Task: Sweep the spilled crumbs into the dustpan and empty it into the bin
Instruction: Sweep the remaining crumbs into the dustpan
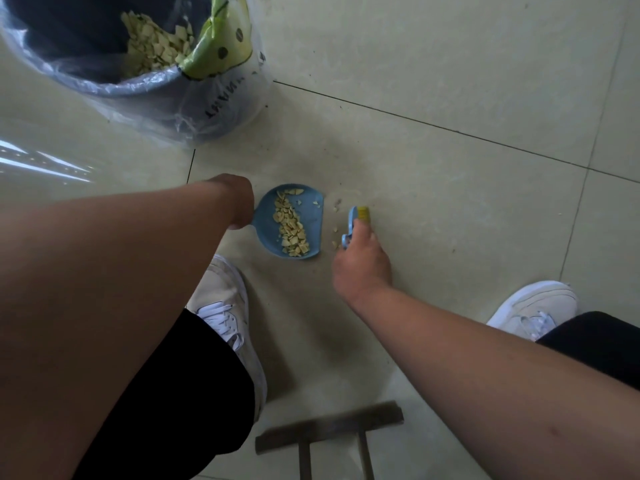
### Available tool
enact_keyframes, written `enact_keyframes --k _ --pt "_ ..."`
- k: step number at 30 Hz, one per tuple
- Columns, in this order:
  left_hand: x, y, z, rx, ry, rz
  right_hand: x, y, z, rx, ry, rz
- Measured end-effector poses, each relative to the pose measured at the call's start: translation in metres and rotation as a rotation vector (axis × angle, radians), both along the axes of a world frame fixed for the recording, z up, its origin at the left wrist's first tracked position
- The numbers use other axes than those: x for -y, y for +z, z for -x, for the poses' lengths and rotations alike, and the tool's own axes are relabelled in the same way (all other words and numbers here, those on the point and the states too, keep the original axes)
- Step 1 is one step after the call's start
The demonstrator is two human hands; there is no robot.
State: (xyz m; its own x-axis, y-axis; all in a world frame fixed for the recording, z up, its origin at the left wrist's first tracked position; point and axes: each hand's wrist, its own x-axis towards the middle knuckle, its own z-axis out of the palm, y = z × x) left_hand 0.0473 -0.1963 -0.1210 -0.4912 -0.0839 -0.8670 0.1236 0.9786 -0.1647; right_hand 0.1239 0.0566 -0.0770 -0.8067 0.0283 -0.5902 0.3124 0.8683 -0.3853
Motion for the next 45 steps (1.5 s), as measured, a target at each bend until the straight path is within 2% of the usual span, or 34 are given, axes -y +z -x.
enact_keyframes --k 3,8,13,20,32,36,41,45 --pt "-0.01 0.012 -0.001 0.047 -0.031 -0.008 0.024 0.003 0.003 -0.004 0.019 0.072" --pt "-0.009 0.013 -0.002 0.009 -0.029 -0.024 0.049 0.007 0.011 -0.006 0.085 0.125" --pt "0.001 0.013 -0.001 0.03 -0.017 -0.058 0.036 0.01 0.023 -0.061 -0.02 0.231" --pt "0.009 0.027 -0.001 0.018 0.043 -0.06 -0.02 0.004 0.051 -0.186 -0.193 0.075" --pt "0.008 0.044 -0.002 -0.025 0.058 -0.028 0.022 -0.004 0.032 -0.079 -0.052 0.092" --pt "0.003 0.052 -0.004 -0.03 0.131 -0.026 0.039 -0.005 0.027 -0.047 -0.083 0.149" --pt "-0.003 0.059 -0.005 -0.033 0.165 -0.041 0.054 -0.003 0.026 -0.008 -0.105 0.329" --pt "-0.001 0.062 -0.005 -0.041 0.182 -0.045 0.034 0.004 0.036 -0.066 -0.131 0.378"
